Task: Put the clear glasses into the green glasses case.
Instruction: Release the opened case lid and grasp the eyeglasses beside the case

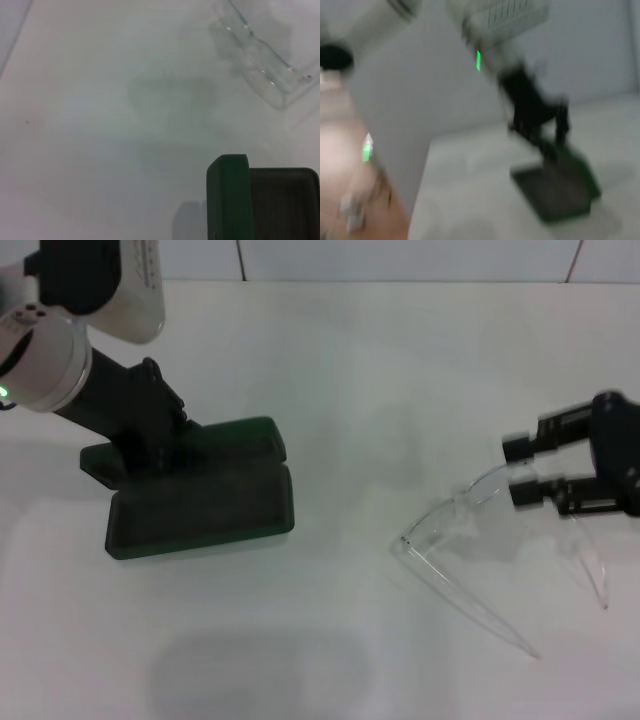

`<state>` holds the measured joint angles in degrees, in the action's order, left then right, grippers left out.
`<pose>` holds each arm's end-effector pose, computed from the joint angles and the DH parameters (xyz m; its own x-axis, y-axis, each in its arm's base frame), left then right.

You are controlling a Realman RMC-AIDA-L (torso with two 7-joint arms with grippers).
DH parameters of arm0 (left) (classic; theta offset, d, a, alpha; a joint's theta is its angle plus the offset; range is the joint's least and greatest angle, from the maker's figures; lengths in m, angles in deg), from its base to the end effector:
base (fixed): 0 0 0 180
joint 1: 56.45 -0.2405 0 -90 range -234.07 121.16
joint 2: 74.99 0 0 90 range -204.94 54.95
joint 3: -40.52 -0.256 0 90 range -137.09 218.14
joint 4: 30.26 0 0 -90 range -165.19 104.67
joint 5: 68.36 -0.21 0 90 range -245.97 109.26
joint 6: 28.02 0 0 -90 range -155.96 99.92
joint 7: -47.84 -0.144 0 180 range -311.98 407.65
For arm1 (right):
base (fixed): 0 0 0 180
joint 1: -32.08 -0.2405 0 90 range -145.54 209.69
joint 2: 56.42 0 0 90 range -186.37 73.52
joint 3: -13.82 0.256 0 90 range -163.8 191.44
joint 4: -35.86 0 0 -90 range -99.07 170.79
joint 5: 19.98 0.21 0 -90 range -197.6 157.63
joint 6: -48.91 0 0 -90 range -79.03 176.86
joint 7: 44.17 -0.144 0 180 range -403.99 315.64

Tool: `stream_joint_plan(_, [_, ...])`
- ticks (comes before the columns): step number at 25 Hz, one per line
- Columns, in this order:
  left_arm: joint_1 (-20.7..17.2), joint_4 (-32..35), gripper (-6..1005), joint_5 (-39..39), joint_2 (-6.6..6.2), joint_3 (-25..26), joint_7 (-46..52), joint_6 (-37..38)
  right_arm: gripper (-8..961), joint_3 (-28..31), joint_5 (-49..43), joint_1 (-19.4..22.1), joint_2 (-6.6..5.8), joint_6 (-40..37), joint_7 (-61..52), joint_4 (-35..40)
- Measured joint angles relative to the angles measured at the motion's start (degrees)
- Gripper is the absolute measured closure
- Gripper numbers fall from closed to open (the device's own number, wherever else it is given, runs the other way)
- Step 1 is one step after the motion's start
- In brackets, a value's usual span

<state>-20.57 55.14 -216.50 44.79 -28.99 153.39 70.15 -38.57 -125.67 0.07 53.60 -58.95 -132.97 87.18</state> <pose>-0.1586 0.3544 0.0391 0.9304 0.0391 -0.3645 -0.0546 -0.9684 -0.2433 0.2108 0.3260 0.0702 0.8984 -0.1770 -0.4020 -0.1755 -0.9836 0.0408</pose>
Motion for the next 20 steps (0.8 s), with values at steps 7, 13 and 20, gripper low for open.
stream_joint_plan(7, [-0.56, 1.68, 794, 3.3, 0.05, 0.53, 3.39, -1.1, 512, -4.8, -27.65, -13.09, 0.67, -2.58, -9.39, 15.85])
stream_joint_plan(13, [-0.67, 1.35, 794, 6.16, 0.11, 0.62, 6.5, -3.94, 510, -6.46, -37.62, -21.43, 0.65, -1.36, -7.86, 14.04])
stream_joint_plan(20, [-4.14, 1.66, 793, 9.99, 0.1, 0.57, 8.06, -7.1, 523, -15.82, -42.79, -25.24, 3.08, 4.05, -4.01, 11.08])
